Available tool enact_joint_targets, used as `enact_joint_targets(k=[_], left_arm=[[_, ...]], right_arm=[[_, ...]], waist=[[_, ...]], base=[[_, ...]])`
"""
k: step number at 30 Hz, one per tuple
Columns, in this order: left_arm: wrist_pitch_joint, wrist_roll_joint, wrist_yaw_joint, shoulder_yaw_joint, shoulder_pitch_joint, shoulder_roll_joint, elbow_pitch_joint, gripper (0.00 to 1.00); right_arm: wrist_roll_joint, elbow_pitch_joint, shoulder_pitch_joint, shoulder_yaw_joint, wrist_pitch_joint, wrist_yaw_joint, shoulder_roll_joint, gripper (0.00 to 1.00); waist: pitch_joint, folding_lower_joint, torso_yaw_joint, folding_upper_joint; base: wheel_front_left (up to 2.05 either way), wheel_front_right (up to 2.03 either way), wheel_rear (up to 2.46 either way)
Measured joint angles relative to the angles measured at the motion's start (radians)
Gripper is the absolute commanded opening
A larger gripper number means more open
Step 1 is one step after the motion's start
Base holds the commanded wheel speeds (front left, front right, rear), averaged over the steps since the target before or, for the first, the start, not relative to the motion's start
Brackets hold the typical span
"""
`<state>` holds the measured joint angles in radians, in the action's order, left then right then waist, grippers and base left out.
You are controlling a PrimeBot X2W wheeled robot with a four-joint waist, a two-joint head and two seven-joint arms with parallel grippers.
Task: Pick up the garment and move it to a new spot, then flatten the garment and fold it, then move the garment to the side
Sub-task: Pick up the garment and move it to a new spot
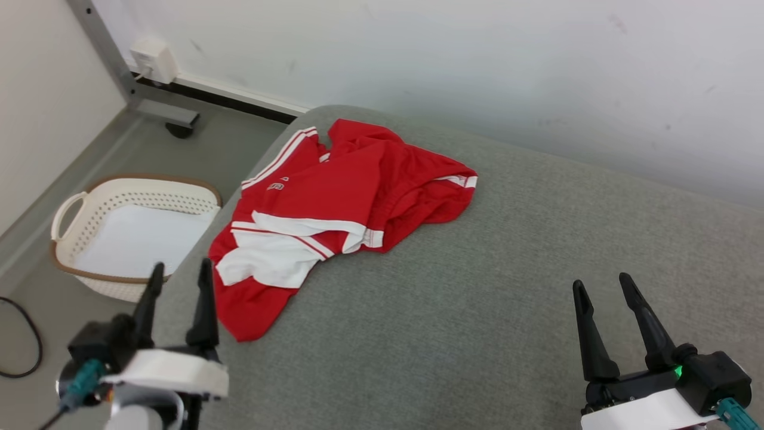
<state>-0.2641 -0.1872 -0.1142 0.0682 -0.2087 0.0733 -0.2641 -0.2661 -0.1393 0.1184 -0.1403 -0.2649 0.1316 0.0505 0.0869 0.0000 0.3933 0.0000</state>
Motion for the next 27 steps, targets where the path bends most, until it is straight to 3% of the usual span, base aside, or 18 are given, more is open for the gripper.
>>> enact_joint_targets(k=[5,19,27], left_arm=[[0.042,-0.071,-0.01,-0.02,-0.113,0.055,-0.066,1.0],[0.442,-0.325,-0.017,-0.169,-0.382,0.285,-0.18,1.0],[0.616,-0.48,-0.017,-0.255,-0.51,0.391,-0.305,1.0]], right_arm=[[0.007,0.01,0.014,-0.001,0.0,0.0,0.006,1.0],[0.011,0.022,0.067,-0.014,0.0,0.0,0.004,1.0],[0.011,0.028,0.097,-0.022,0.0,0.0,0.003,1.0]], waist=[[0.018,0.0,-0.045,0.0001],[0.103,0.0,-0.237,0.0001],[0.145,0.0001,-0.36,0.0]], base=[[0.0,0.0,0.0],[0.0,0.0,0.0],[0.0,0.0,0.0]])
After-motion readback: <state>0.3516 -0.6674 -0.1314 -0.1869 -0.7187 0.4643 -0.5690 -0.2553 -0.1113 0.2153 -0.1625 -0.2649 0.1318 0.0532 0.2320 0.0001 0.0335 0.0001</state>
